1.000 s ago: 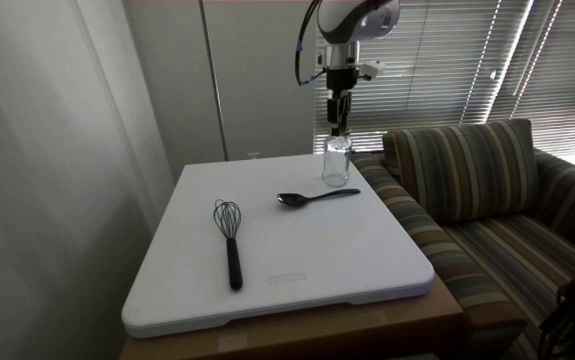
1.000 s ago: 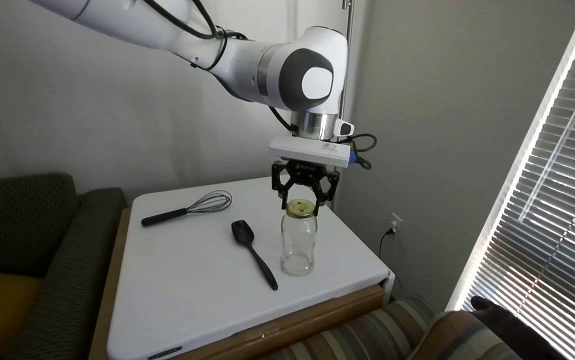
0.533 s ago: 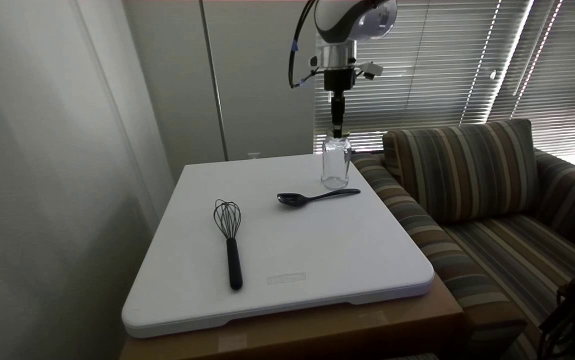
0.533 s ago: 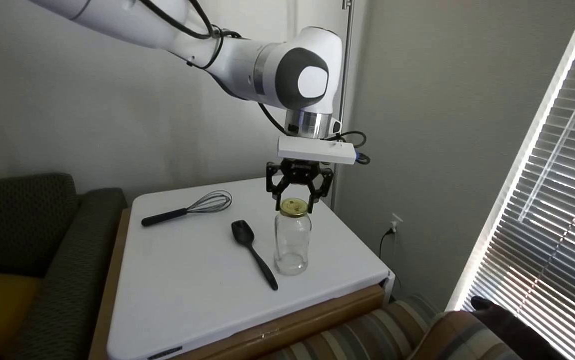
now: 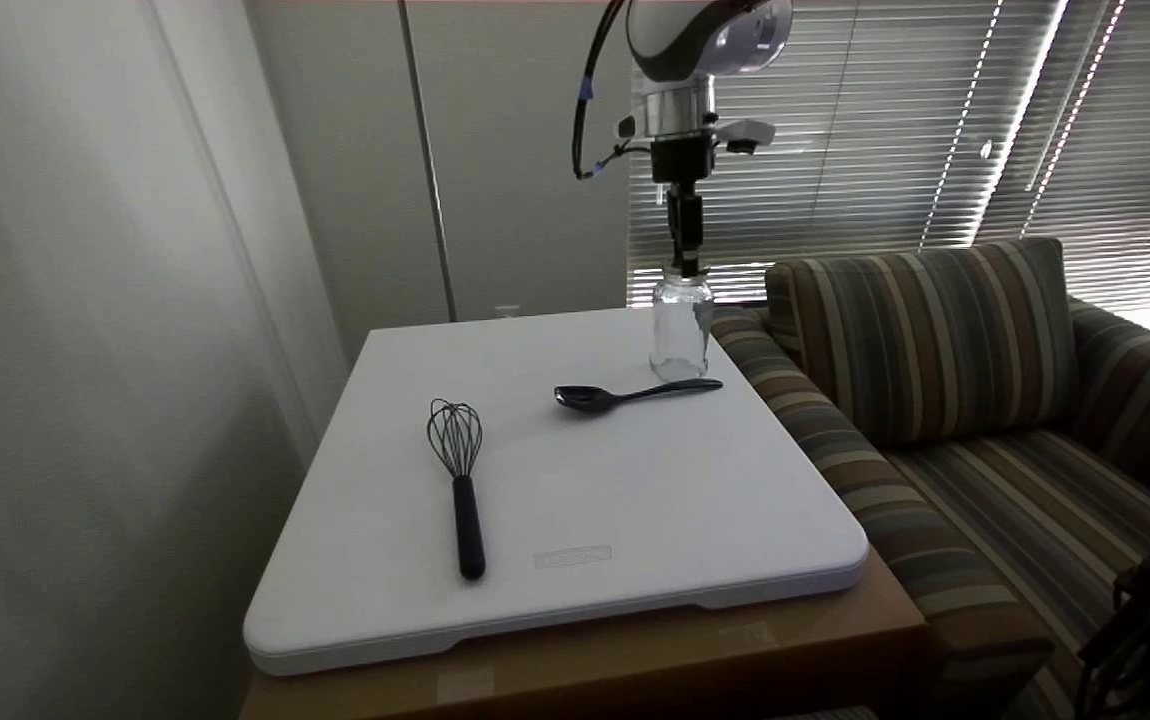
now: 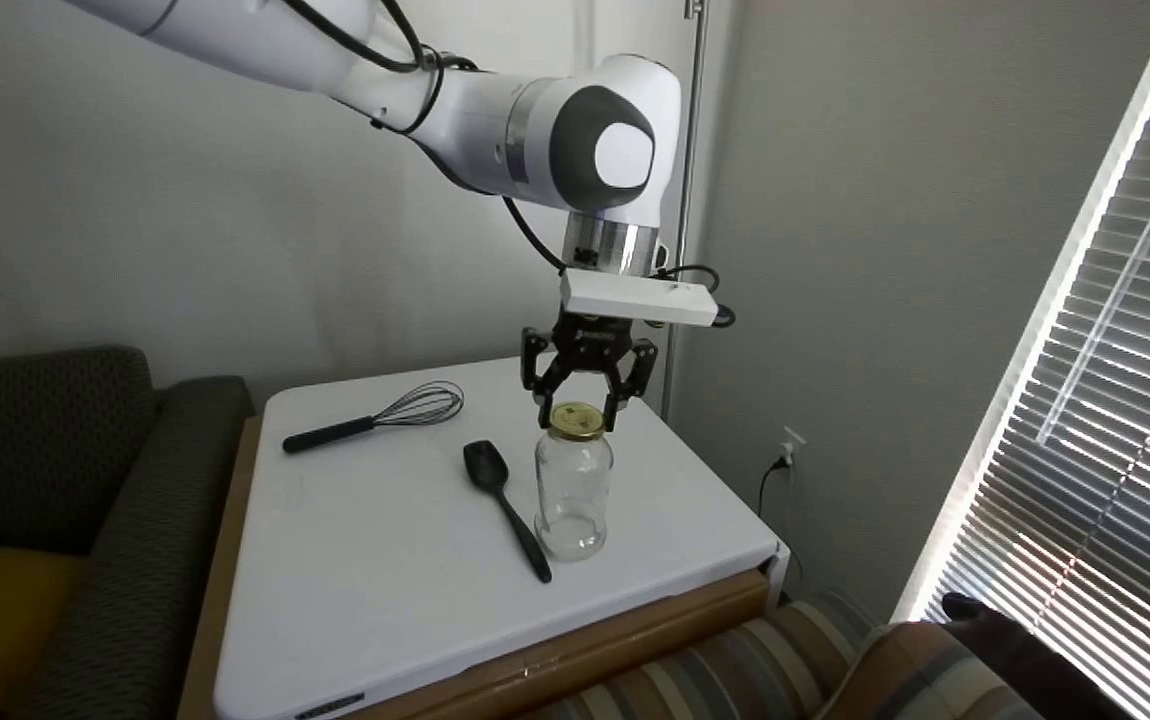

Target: Take the lid off the glass jar

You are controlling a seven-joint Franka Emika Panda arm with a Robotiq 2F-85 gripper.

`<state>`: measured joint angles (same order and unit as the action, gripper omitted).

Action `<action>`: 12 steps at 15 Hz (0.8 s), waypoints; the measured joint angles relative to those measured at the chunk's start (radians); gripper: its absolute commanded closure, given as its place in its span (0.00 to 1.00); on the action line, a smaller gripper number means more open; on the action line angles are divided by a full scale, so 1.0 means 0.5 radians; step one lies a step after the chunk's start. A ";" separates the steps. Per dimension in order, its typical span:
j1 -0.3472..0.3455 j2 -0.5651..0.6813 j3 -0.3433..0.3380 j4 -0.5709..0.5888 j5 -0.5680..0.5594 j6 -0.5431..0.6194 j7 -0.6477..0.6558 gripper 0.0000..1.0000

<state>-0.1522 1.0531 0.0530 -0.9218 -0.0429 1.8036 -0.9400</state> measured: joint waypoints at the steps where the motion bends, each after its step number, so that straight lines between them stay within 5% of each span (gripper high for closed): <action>1: 0.003 0.000 -0.005 0.001 -0.011 0.002 0.002 0.53; 12: 0.012 -0.015 -0.008 0.017 -0.025 0.056 -0.058 0.53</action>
<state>-0.1461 1.0456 0.0488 -0.9134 -0.0555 1.8315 -0.9689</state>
